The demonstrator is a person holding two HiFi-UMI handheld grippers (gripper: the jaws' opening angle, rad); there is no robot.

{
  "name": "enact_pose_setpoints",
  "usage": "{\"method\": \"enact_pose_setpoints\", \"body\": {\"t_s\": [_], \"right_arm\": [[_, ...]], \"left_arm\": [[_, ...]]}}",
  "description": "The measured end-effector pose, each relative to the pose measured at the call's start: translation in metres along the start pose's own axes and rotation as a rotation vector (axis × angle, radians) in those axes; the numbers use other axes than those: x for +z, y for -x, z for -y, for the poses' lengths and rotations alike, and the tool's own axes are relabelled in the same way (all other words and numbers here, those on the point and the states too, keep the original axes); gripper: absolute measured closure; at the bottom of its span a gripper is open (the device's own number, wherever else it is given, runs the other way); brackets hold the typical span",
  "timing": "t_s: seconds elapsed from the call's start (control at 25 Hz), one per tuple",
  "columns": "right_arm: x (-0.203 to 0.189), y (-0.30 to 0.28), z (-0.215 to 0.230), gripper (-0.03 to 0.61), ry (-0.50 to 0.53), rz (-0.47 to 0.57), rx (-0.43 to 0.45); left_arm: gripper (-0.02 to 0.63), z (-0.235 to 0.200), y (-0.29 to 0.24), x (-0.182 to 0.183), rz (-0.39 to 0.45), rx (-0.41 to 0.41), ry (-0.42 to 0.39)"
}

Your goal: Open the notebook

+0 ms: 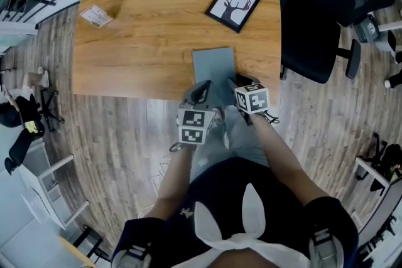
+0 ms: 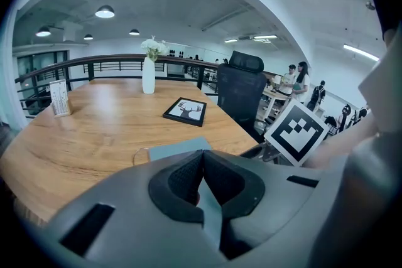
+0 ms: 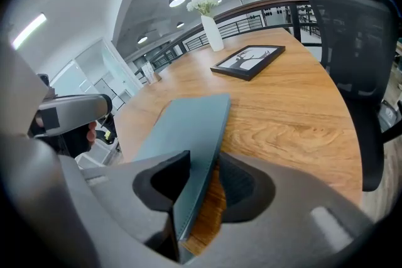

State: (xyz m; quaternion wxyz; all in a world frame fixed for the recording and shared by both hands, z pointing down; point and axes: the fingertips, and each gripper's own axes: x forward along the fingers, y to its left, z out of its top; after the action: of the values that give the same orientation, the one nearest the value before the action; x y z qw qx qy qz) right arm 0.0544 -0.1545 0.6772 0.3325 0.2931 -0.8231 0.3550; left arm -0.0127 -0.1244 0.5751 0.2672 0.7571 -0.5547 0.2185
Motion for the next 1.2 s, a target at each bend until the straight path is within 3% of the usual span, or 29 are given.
{"method": "enact_pose_setpoints", "body": {"t_s": [0.64,0.8,1.2], "right_arm": [[0.001,0.003,-0.003,0.478,-0.059,-0.045,0.021],[0.007,0.006,-0.002,0.529,-0.052,-0.025,0.021],[0.008,0.011,0.002,0.557,-0.063,-0.04,0.089]], "left_arm": [[0.597,-0.012,0.004,0.001,-0.017,0.033,0.017],[0.597,-0.019,0.0,-0.001,-0.018,0.054,0.017],[0.597,-0.024,-0.005,0.006,-0.024,0.105,0.036]]}}
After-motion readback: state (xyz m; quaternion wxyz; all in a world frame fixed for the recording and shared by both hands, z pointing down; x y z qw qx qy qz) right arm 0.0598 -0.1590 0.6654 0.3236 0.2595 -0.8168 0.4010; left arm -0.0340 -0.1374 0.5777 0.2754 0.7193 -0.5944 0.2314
